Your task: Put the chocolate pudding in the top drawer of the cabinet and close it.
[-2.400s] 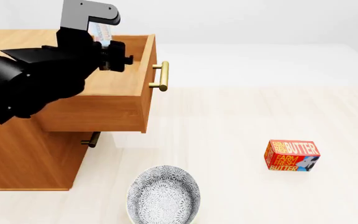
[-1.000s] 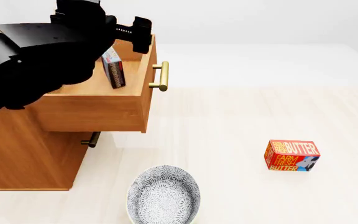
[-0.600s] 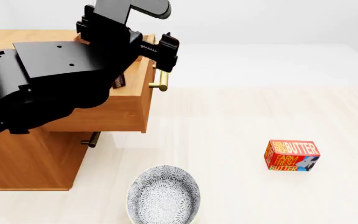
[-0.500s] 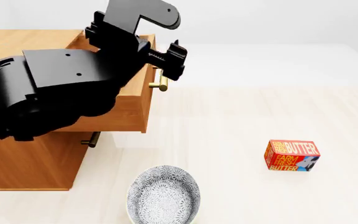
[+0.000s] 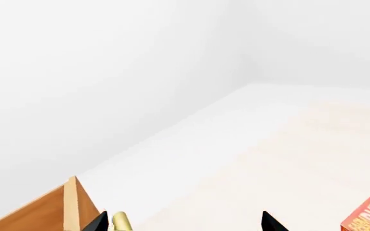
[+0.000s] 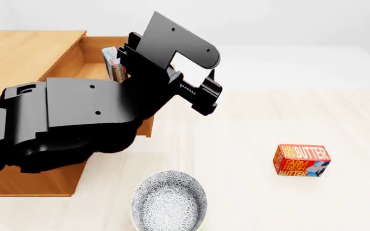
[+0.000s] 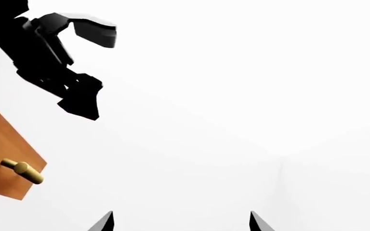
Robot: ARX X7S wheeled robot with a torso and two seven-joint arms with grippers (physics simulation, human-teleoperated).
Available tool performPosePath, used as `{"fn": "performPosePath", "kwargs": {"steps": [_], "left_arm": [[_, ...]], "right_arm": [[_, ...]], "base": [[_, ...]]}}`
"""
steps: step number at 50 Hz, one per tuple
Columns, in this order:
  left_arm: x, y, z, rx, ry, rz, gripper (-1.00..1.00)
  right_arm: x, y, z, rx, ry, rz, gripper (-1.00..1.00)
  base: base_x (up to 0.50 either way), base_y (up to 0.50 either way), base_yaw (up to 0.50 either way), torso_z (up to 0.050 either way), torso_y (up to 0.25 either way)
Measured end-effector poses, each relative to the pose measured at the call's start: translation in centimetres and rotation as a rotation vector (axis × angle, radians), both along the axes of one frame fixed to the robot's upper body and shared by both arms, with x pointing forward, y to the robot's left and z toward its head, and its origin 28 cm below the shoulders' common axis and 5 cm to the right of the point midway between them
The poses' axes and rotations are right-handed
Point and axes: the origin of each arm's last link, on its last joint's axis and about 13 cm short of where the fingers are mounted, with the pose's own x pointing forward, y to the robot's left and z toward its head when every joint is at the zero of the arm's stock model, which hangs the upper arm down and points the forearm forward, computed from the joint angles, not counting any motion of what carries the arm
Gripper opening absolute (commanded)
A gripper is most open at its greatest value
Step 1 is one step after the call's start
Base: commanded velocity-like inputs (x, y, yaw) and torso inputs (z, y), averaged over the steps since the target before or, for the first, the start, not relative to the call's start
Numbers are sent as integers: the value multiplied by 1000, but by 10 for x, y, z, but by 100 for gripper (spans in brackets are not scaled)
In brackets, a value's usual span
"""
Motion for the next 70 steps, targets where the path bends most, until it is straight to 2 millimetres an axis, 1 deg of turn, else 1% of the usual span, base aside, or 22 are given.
{"fn": "performPosePath", "kwargs": {"steps": [15,27,43,52,62,70], "left_arm": [[-17,-4,-9,-54,8,-78,100],[-20,-7,-19,-86,34,-119,100],[-16,-21,-44,-107,87,-215,100],[-12,-23,-53,-120,109,-227,100],[-3,-21,-57,-130,108,-178,100],[8,-17,-59,-112,75,-64,100]], "right_arm": [[6,2,0,2,4,2,100],[7,3,0,3,5,4,100],[4,2,0,4,5,5,100],[-1,1,-1,5,7,7,100],[-6,-2,-3,6,10,8,100],[-8,-3,-3,7,12,8,100]], "base": [[0,0,0,0,0],[0,0,0,0,0],[0,0,0,0,0],[0,0,0,0,0],[0,0,0,0,0],[0,0,0,0,0]]}}
